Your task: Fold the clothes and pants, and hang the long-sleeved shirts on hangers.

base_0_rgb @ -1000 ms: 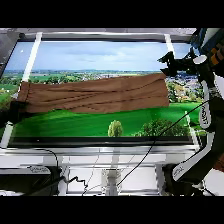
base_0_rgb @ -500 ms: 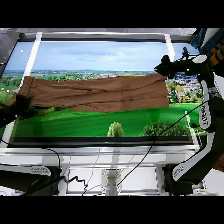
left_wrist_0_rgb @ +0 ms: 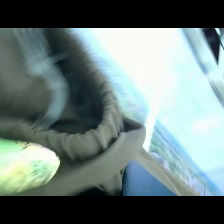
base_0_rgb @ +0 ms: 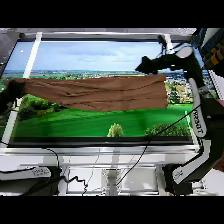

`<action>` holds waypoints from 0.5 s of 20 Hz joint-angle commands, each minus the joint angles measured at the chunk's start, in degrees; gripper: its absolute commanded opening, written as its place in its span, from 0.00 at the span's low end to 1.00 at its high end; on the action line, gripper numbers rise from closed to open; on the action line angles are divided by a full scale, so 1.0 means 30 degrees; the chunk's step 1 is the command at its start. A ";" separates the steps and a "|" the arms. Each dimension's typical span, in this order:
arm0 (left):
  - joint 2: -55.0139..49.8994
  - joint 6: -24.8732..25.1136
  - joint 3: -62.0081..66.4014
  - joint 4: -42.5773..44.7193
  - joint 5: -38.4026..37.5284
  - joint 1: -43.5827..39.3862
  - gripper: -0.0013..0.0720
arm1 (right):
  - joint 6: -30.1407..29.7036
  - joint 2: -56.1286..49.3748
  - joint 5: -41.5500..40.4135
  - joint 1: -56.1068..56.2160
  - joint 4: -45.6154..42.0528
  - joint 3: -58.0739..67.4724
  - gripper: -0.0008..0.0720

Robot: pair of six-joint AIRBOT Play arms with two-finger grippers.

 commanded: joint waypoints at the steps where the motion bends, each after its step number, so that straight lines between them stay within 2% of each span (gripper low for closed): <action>1: 0.2958 0.1581 0.0211 0.1858 -0.0073 -0.1399 0.05 | 0.0415 0.0153 -0.5595 0.3781 -0.3701 0.0000 0.03; 4: 0.5399 0.1574 0.0211 0.2849 -0.0022 -0.2885 0.05 | 0.3220 -0.0401 -0.9617 0.6798 -0.7541 0.0000 0.03; 6: 0.6856 0.1574 0.0226 0.2841 0.0044 -0.3927 0.05 | 0.5122 -0.1209 -1.1300 0.8036 -0.7839 -0.0007 0.03; 8: 0.7912 0.1566 0.0226 0.2834 0.0036 -0.4874 0.05 | 0.6972 -0.2441 -1.1832 0.8969 -0.7810 0.0204 0.03; 10: 0.8721 0.1195 0.0226 0.2783 0.0029 -0.5916 0.05 | 0.8065 -0.3883 -1.1103 0.9755 -0.6965 0.0867 0.03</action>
